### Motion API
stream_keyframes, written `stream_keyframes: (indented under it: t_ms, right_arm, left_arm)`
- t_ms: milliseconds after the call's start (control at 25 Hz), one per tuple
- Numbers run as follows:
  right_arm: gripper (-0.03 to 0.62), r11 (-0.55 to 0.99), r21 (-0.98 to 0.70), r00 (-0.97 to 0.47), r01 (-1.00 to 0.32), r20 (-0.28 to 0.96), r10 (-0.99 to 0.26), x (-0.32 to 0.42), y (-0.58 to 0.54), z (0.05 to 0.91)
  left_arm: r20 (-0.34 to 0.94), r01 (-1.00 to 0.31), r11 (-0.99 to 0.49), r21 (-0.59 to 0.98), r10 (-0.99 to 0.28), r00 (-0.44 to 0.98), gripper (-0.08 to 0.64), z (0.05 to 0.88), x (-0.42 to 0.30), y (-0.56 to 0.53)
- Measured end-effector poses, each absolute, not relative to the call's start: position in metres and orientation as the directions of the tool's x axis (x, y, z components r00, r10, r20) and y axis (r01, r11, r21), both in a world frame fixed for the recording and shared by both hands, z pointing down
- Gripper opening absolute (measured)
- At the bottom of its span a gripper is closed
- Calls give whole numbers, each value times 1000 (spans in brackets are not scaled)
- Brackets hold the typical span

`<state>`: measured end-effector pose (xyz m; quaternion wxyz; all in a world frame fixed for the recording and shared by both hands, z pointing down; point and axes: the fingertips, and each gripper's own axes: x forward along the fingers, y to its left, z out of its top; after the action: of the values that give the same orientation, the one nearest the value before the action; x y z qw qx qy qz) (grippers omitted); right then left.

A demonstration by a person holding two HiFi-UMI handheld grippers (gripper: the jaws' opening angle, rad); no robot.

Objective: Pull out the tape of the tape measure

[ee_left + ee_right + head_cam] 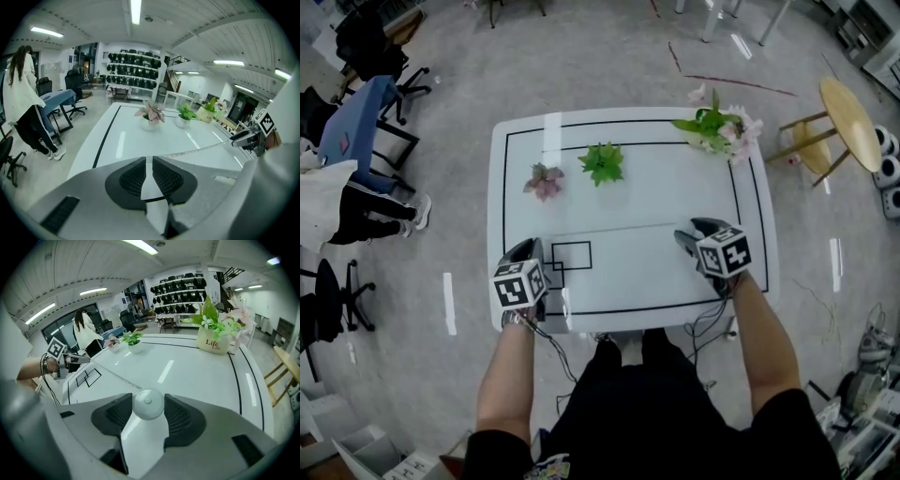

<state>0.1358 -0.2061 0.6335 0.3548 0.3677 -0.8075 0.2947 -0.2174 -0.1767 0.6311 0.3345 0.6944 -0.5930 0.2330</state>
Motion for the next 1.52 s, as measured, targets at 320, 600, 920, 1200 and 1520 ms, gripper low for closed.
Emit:
stream_keyframes:
  t_ms: [320, 600, 920, 1200, 1520]
  right_arm:
    - [213, 547, -195, -450, -814, 808, -381, 136, -212, 652]
    - [213, 554, -171, -436, -815, 811, -390, 135, -215, 665]
    - [213, 569, -138, -425, -811, 807, -410, 134, -217, 666]
    - [213, 571, -140, -430, -809, 803, -412, 133, -217, 666]
    - [216, 589, -115, -419, -800, 809, -411, 132, -214, 666]
  left_arm:
    - [749, -981, -70, 180, -637, 183, 43, 652, -218, -181]
    - [764, -982, -67, 174, -621, 178, 43, 664, -219, -184]
    - [768, -985, -81, 153, -617, 170, 43, 669, -219, -185]
    - [767, -986, -75, 147, -621, 162, 44, 668, -219, -185]
    - [768, -988, -88, 129, -622, 156, 46, 667, -217, -184]
